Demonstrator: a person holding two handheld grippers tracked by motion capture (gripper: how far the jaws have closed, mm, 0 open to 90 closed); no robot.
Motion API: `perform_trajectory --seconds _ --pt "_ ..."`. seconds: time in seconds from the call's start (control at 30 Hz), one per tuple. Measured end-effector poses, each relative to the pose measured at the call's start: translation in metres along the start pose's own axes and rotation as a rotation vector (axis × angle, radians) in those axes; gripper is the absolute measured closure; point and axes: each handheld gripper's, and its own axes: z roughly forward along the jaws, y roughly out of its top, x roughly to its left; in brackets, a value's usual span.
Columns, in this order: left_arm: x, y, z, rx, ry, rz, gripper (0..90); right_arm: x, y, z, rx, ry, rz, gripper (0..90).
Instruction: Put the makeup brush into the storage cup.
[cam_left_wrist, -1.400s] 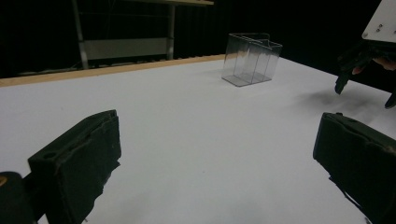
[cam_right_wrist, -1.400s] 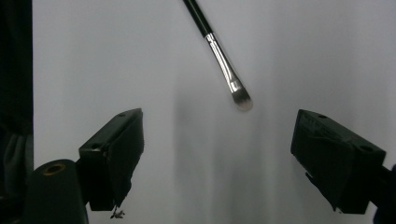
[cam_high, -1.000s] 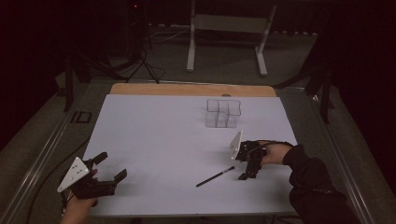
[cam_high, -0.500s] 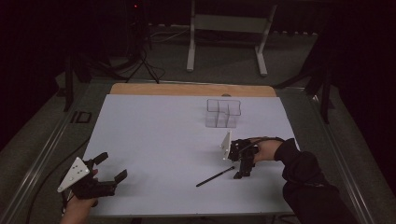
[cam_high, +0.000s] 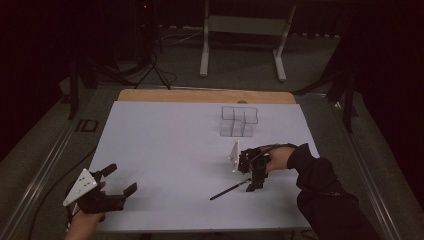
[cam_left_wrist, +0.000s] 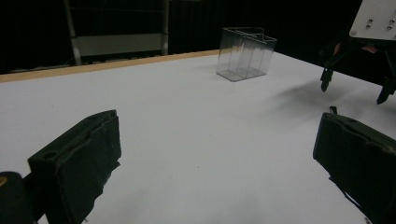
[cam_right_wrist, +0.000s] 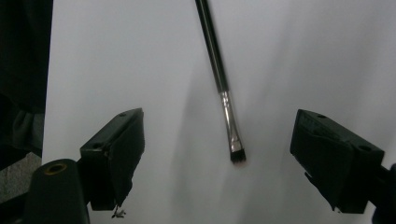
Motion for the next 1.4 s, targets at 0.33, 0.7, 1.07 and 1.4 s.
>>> perform_trajectory --seconds 0.33,0.7,1.07,1.4 --pt "0.0 0.0 0.0 -0.001 -0.002 -0.005 2.1 0.002 0.014 -0.004 0.012 0.024 -0.058 16.1" --pt "0.001 0.0 0.0 -0.002 -0.005 -0.01 2.1 0.002 0.026 -0.008 -0.047 0.009 -0.133 35.7" --pt "0.001 -0.001 0.0 0.003 -0.005 -0.008 2.1 0.004 0.021 0.001 -0.038 0.003 -0.15 53.6" --pt "0.001 -0.001 0.0 0.0 -0.005 -0.012 2.1 0.007 0.013 0.018 0.025 -0.057 -0.212 65.5"
